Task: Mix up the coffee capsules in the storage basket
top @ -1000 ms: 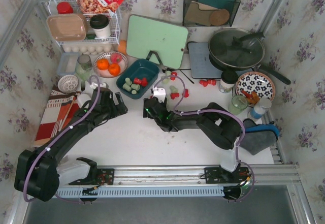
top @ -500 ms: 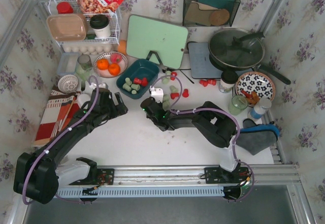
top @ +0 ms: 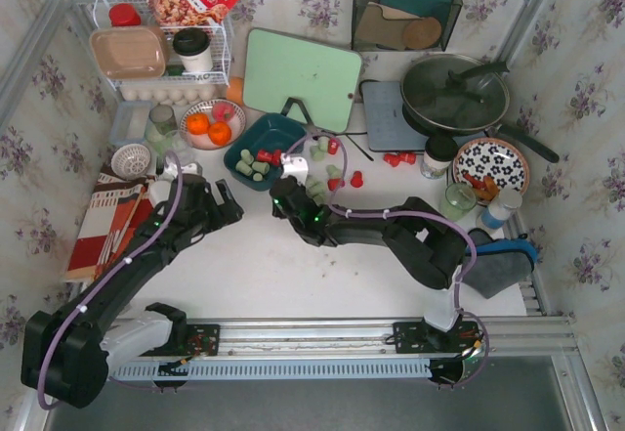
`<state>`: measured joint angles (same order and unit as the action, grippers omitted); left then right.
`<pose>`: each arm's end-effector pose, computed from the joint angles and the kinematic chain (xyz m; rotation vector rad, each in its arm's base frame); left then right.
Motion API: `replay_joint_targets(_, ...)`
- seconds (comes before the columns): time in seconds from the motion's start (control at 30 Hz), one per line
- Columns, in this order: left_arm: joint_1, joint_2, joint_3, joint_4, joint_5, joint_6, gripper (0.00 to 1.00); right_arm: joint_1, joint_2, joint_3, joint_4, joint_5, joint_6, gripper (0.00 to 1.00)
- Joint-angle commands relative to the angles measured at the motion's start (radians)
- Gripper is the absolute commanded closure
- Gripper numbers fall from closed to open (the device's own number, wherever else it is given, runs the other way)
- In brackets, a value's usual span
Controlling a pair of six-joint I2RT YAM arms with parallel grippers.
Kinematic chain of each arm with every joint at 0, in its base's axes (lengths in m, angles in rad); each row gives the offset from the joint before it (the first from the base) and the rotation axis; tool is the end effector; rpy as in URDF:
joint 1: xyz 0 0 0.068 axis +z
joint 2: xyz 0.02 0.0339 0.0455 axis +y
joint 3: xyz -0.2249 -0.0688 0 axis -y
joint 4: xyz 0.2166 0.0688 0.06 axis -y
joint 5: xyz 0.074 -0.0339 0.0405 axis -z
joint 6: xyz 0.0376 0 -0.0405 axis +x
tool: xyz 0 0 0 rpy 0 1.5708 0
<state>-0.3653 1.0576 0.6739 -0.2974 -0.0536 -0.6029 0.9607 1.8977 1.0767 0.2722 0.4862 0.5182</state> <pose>0.2058 -0.0765 0.2137 -0.3006 2.2716 -0.4540 0.2294 0.2975 0.1529 -0.1721 2.0671 0.3998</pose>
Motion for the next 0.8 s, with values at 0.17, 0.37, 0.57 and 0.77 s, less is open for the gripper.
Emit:
replay_joint_targets(0.17, 0.0, -0.028, -0.016, 0.029, -0.021, -0.015, 0.07, -0.004, 0.082, 0.219, 0.188, 0.074, -0.336, 0.79)
replay_joint_targets(0.37, 0.0, -0.017, -0.01, 0.026, -0.015, -0.016, 0.07, -0.036, 0.229, 0.41, 0.195, 0.073, -0.407, 0.8)
replay_joint_targets(0.57, 0.0, -0.012, -0.011, 0.027, -0.023, -0.014, 0.07, -0.069, 0.353, 0.556, 0.133, 0.023, -0.367, 0.8)
replay_joint_targets(0.77, 0.0, 0.004, -0.012, 0.035, -0.025, -0.01, 0.07, -0.108, 0.399, 0.589, 0.083, -0.079, -0.263, 0.63)
